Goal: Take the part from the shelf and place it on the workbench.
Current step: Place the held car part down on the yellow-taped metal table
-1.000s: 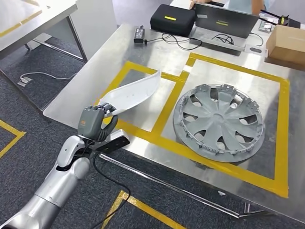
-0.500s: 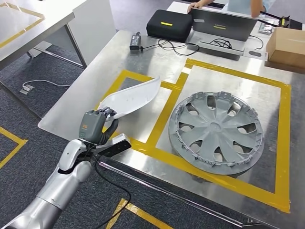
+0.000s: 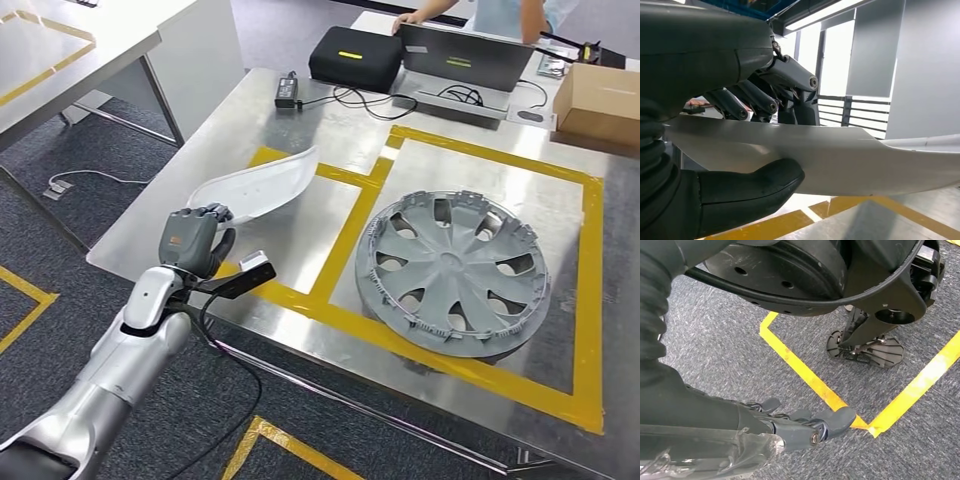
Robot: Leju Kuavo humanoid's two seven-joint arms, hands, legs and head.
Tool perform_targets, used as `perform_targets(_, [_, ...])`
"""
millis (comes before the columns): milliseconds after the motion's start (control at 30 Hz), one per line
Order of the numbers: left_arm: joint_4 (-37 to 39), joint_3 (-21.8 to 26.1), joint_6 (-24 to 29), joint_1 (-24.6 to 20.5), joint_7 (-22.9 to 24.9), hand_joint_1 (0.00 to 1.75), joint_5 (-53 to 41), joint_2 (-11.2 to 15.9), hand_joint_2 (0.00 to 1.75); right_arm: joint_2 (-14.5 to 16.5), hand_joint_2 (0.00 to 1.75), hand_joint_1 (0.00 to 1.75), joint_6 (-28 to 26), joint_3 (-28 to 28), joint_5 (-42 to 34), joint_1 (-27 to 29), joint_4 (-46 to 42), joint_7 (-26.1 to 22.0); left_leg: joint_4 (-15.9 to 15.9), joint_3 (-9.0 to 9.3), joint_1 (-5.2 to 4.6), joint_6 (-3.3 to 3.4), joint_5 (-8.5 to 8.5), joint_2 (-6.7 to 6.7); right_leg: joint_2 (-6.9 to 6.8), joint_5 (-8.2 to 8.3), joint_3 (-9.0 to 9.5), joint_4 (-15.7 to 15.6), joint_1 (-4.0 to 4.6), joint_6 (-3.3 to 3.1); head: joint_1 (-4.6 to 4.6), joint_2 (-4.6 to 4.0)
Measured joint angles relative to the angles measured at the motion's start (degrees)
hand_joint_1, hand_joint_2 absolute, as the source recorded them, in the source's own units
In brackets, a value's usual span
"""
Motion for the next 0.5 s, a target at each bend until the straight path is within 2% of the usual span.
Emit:
perform_targets(100, [1.24, -0.12, -0.33, -1.25, 1.01, 1.75, -1.54, -0.15, 1.75, 0.00, 1.75, 0.00, 0.02, 0.00, 0.01, -0.13, -0.02, -1.05, 0.03, 0.03, -0.02, -0.03, 0.06, 0.00, -0.02, 0.17, 0.12, -0.17, -0.02, 0.04, 0.01, 0.00])
perform_targets(233, [3.24, -0.73, -4.01, -5.67, 3.98, 1.75, -4.39, -0.35, 1.75, 0.00, 1.75, 0.00, 0.04, -0.04, 0.07, -0.78, -0.06, -3.07, 0.05, 0.03, -0.04, 0.08, 0.18, -0.01, -0.07, 0.41, 0.25, -0.37, -0.03, 0.20, 0.00, 0.00])
perform_targets(367, [6.81, -1.52, -6.61, -10.03, 4.45, 1.75, -6.33, -0.97, 1.75, 0.01, 1.75, 0.00, 0.13, -0.26, -0.02, -1.11, -0.07, -3.22, 0.05, 0.05, -0.05, 0.18, 0.25, -0.01, -0.08, 0.51, 0.35, -0.50, -0.05, 0.28, 0.02, 0.00])
perform_targets(500, [11.13, -2.64, -7.58, -12.54, 5.02, 1.75, -7.96, -2.06, 1.75, 0.13, 1.75, 0.00, 0.27, -0.55, -0.08, -1.11, -0.07, -3.25, 0.06, 0.05, -0.06, 0.20, 0.26, -0.01, -0.07, 0.58, 0.38, -0.57, -0.06, 0.36, 0.00, 0.00])
